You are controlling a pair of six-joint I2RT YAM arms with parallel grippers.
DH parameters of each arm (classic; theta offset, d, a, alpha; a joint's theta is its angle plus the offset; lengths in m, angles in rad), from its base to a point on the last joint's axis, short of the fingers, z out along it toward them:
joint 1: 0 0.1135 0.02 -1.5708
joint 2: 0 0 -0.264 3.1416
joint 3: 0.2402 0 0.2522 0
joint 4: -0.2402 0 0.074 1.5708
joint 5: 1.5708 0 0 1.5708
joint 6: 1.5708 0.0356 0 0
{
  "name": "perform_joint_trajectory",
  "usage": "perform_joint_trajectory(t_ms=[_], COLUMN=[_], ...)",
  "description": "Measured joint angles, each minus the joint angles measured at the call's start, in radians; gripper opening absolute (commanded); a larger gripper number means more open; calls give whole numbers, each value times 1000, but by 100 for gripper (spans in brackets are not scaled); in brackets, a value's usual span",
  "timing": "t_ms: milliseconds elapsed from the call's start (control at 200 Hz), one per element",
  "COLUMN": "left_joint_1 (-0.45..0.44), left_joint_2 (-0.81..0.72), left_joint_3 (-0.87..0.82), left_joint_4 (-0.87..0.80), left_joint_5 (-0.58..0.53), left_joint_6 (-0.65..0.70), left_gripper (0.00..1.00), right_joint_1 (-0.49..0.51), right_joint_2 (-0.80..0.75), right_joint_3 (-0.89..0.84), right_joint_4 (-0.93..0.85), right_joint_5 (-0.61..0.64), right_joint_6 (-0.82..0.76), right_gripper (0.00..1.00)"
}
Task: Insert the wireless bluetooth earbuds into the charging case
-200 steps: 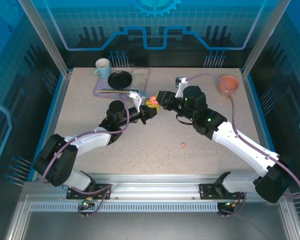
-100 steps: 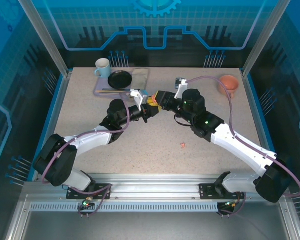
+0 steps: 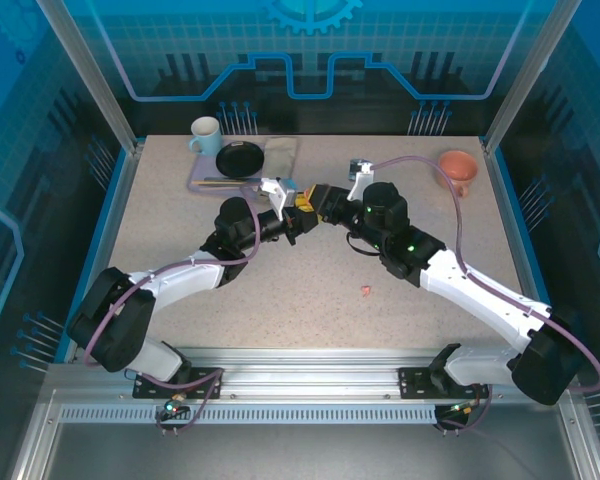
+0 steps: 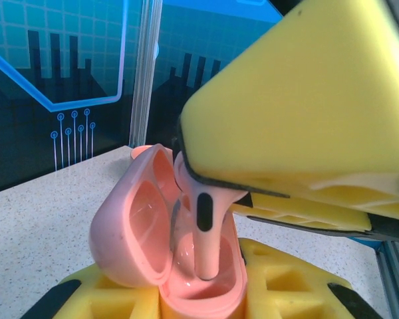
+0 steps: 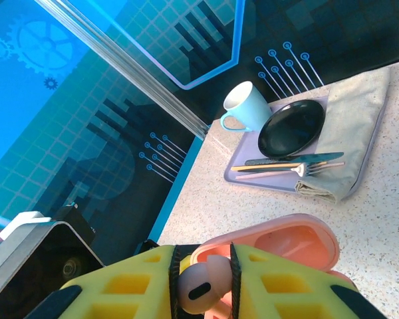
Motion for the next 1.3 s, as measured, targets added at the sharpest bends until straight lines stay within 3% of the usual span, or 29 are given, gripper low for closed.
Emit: perform_joint_trajectory(t_ms=[990,1105,1301], left_joint_1=[-4,-5,-5], left_joint_2=[6,6,6], left_joint_3=[0,0,0], left_joint_4=[-29,-29,-35], left_joint_5=[-11,-11,-11], left_joint_6=[6,6,6], left_gripper=[0,0,0], right_joint_1=[12,16,18], right_joint_2=[-24,-24,-24], right_joint_3=[-60,-61,-61], right_joint_4=[18,14,13], right_joint_5=[23,26,26], right_joint_6=[20,20,28], right_gripper=[23,25,38])
